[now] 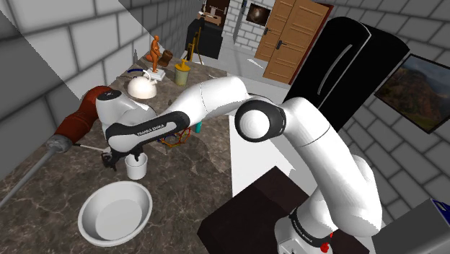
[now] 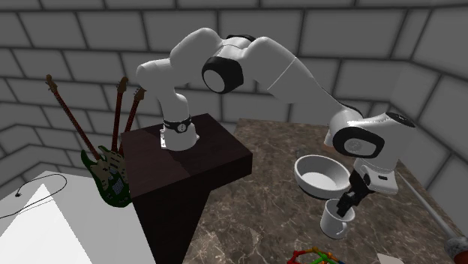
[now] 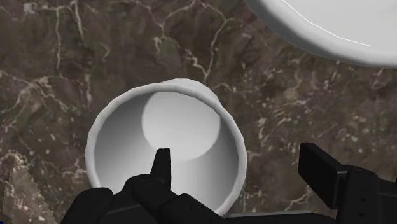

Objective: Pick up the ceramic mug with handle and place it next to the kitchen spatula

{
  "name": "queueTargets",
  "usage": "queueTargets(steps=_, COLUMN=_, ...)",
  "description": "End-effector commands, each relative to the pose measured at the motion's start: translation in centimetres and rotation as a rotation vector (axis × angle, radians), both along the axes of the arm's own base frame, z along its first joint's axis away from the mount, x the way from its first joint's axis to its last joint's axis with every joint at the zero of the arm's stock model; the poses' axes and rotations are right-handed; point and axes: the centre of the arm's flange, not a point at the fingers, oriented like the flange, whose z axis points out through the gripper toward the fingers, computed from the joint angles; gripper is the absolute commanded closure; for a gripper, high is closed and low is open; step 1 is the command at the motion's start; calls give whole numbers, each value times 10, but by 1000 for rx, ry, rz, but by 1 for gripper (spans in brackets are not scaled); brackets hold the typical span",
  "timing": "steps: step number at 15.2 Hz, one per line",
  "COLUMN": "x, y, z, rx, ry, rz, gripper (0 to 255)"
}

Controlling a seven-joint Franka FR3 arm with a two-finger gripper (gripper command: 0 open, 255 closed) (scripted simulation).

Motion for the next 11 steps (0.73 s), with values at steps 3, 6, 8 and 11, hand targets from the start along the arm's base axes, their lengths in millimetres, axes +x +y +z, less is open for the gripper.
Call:
queueTargets(steps=3, x=1, y=1, z=13, rx=0, ry=0, rz=0, gripper=0)
queueTargets(steps=6, x=3, y=4, z=50, rx=0, ry=0, rz=0, gripper=0)
queueTargets(steps=8, x=3, y=4, z=50, rx=0, ry=0, rz=0, gripper=0)
queueTargets(steps=11, x=3, y=4, z=50, rx=0, ry=0, rz=0, gripper=0)
